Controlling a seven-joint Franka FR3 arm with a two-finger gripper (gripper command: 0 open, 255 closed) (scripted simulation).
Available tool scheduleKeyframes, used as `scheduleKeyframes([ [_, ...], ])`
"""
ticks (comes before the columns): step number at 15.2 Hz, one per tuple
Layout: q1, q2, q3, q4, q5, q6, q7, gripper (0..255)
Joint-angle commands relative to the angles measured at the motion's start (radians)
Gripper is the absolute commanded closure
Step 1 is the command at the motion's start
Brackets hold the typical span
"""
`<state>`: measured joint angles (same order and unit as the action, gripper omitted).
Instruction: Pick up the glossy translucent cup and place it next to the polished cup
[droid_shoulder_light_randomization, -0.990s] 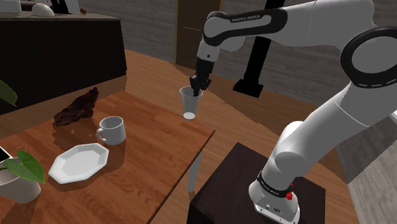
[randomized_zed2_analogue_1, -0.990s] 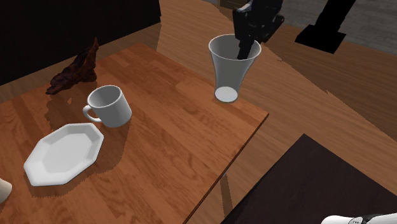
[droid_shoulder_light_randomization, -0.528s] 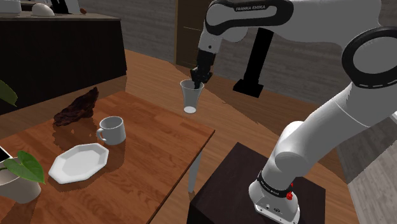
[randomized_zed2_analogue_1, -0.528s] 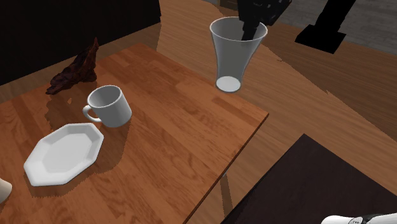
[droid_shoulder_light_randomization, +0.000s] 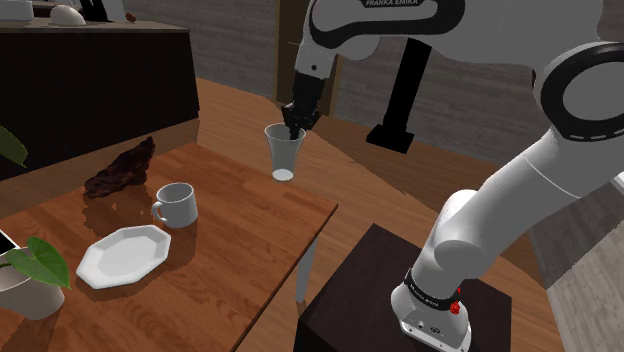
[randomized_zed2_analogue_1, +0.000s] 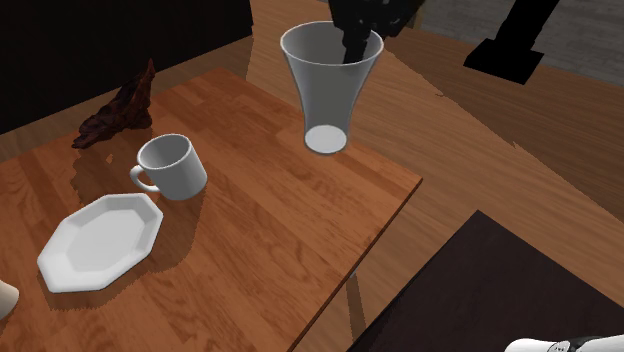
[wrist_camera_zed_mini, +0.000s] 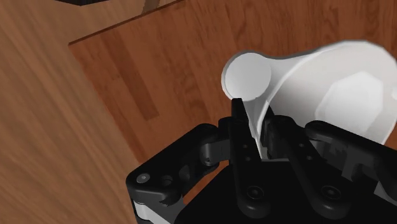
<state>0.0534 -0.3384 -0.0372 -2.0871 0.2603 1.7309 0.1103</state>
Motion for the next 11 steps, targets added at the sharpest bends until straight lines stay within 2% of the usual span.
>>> scheduleKeyframes([
  [1,0.02,0.01,0.035,0.003,0.014,0.02,0.048,255],
  [11,0.112,0.124,0.194,0.106,0.044,0.097,0.278,255],
])
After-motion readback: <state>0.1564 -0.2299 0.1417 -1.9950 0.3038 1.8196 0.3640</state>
